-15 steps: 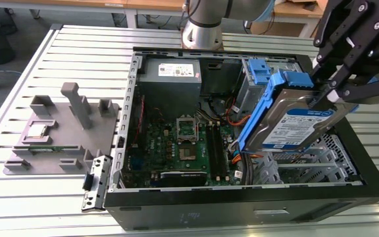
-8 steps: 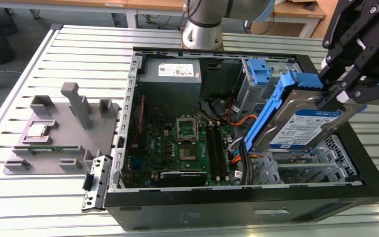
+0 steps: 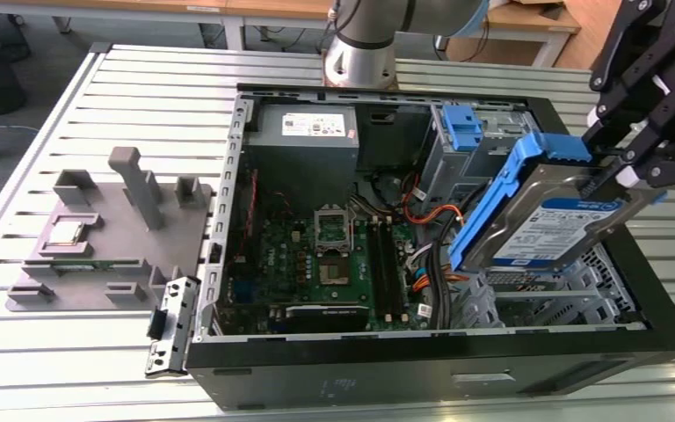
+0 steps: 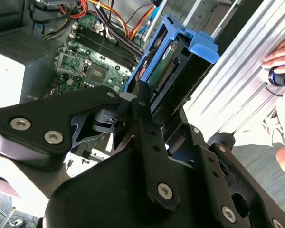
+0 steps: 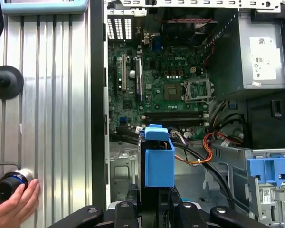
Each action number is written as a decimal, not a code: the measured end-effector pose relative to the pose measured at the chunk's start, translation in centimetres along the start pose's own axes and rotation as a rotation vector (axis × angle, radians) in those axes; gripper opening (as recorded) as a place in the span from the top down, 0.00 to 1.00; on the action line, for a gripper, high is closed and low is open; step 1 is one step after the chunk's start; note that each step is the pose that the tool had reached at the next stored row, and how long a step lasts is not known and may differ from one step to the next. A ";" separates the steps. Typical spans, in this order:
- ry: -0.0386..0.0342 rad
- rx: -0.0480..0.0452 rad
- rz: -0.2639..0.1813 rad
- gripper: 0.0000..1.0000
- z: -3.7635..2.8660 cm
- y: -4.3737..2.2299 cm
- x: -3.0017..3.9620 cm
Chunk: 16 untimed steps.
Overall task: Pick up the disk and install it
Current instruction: 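Insert the disk into the insertion slot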
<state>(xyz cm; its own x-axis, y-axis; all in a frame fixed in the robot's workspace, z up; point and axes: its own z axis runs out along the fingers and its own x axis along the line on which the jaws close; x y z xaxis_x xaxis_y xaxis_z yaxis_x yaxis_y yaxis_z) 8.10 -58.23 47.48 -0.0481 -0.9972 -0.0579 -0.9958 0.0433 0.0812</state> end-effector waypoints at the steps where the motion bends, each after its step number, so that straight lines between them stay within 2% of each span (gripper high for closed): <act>1: -0.0004 0.0000 0.000 0.65 0.03 -0.20 -0.01; 10: -0.0040 -0.0002 0.000 0.65 0.09 -2.56 -0.06; 16: -0.0038 -0.0005 -0.006 0.65 0.42 -3.17 -0.06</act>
<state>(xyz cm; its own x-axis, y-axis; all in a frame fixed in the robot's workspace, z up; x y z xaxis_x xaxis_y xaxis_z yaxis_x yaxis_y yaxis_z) 11.23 -58.28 46.82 -0.0425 -0.9972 -0.0621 -0.9960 0.0374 0.0814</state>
